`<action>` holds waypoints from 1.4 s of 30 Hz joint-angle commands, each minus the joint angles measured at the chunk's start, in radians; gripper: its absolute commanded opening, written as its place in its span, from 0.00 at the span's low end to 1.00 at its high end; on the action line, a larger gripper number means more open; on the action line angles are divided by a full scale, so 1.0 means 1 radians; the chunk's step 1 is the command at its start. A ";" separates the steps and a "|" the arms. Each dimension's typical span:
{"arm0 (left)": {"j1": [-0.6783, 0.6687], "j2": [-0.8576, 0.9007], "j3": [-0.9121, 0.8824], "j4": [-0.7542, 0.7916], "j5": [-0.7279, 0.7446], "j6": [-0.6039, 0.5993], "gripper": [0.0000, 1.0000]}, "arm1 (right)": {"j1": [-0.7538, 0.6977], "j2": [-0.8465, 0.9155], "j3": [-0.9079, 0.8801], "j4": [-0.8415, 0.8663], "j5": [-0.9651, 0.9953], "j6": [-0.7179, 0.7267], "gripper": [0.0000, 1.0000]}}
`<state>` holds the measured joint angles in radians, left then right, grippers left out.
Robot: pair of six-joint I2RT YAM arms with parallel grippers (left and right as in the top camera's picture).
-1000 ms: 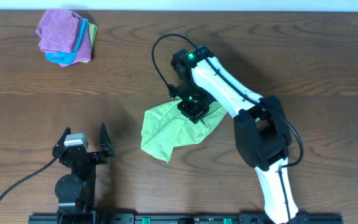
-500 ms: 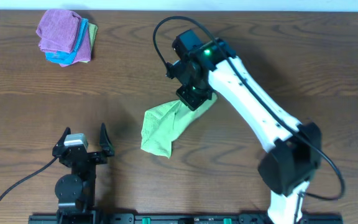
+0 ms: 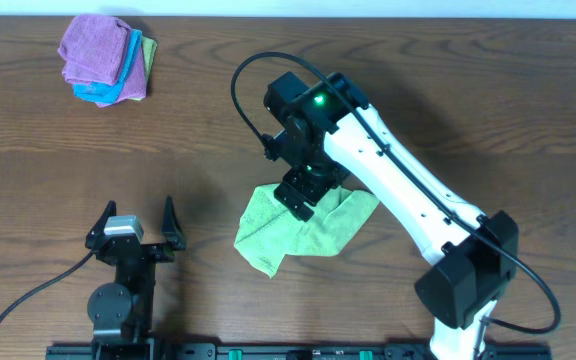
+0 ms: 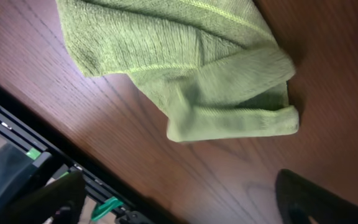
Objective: Fold the cloth
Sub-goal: 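Release the green cloth and retract the right gripper to the right, then reach the left gripper to the green cloth's left edge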
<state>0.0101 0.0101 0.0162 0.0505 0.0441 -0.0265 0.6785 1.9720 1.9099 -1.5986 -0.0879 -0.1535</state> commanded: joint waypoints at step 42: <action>-0.160 0.735 0.426 0.206 0.486 -0.075 0.95 | 0.200 -0.840 -0.211 0.010 0.663 0.727 0.99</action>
<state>-0.1078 0.6304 0.3458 0.2897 0.5018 -0.1638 0.8654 1.1633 1.7702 -1.5764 0.4786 0.4339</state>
